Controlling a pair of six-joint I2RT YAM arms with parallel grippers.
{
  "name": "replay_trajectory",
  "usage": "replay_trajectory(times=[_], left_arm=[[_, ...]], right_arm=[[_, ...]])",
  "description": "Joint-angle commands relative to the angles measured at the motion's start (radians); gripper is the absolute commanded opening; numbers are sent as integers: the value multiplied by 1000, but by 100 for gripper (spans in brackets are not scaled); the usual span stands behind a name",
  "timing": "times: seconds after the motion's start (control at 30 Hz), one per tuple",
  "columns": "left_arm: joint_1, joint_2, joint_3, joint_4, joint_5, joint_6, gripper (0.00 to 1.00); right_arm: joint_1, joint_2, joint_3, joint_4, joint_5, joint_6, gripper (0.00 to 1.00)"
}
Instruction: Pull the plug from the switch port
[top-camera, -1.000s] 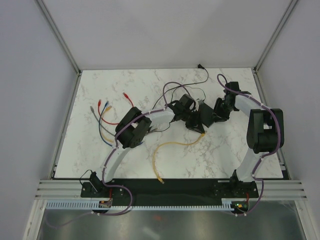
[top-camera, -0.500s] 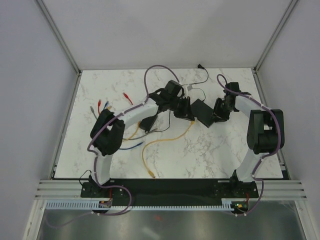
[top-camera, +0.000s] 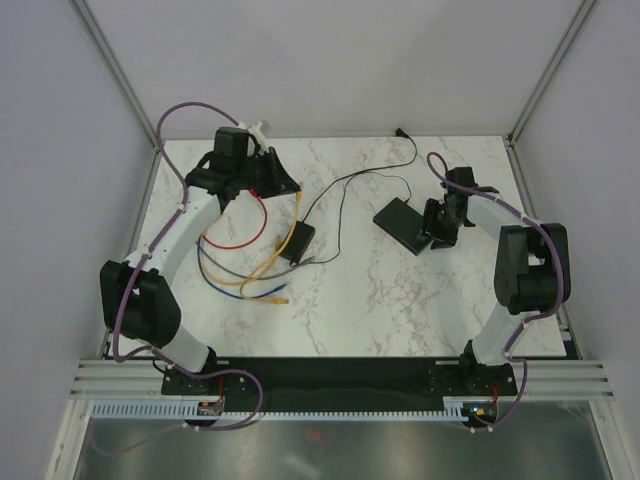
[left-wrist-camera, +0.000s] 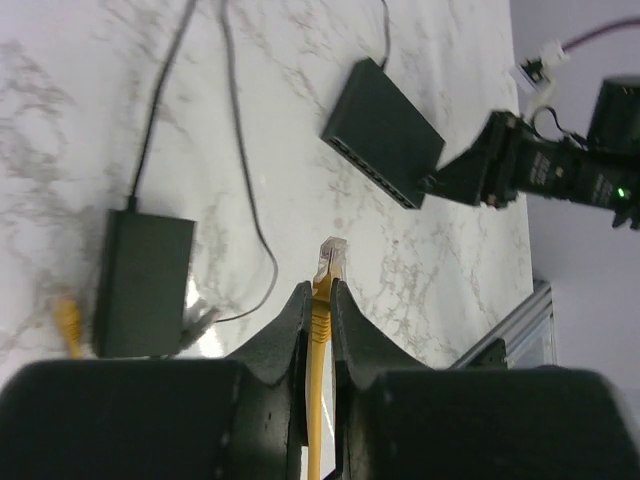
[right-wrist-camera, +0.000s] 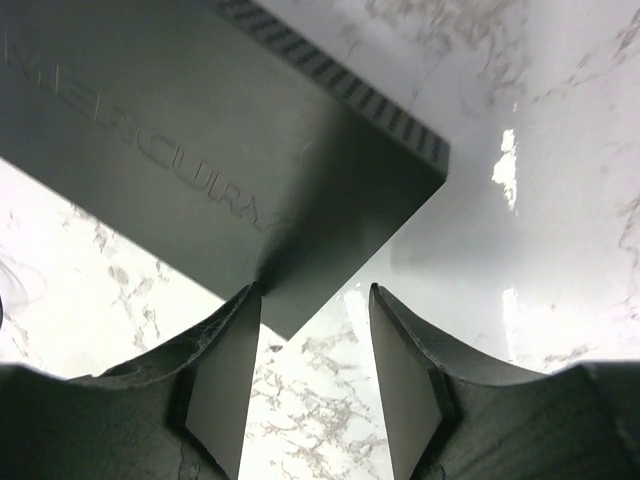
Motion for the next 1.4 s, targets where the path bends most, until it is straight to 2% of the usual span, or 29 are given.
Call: replay_trajectory(times=[0.0, 0.23, 0.53, 0.7, 0.77, 0.8, 0.83, 0.87, 0.93, 1.0, 1.03, 1.2, 1.37], left_arm=[[111, -38, -13, -31, -42, 53, 2], [309, 58, 15, -26, -75, 60, 2], [460, 267, 102, -32, -108, 120, 2], [506, 425, 254, -80, -9, 148, 2], [516, 456, 318, -103, 16, 154, 9], [518, 472, 334, -121, 11, 161, 15], [521, 474, 351, -127, 4, 163, 31], [523, 477, 359, -129, 4, 163, 39], [530, 479, 384, -153, -15, 159, 50], [533, 477, 406, -176, -33, 152, 56], [533, 471, 414, -189, -41, 151, 64], [532, 396, 454, -232, -72, 139, 66], [500, 249, 328, -229, 10, 82, 61]], right_arm=[[29, -74, -8, -33, -20, -13, 56], [33, -180, -2, -93, -14, -18, 59], [34, -205, -1, -104, -40, -2, 59], [36, -212, 6, -124, -29, -21, 60], [36, -215, 1, -127, -26, -27, 59], [34, -214, -5, -127, -26, -29, 59], [34, -214, -7, -128, -25, -32, 60], [36, -215, -10, -127, -23, -33, 59], [36, -217, -13, -128, -12, -32, 60], [34, -214, -7, -128, -6, -30, 60], [34, -211, -2, -128, -6, -30, 60], [33, -176, 53, -128, -3, -27, 60], [19, -108, 148, -135, -3, -19, 64]])
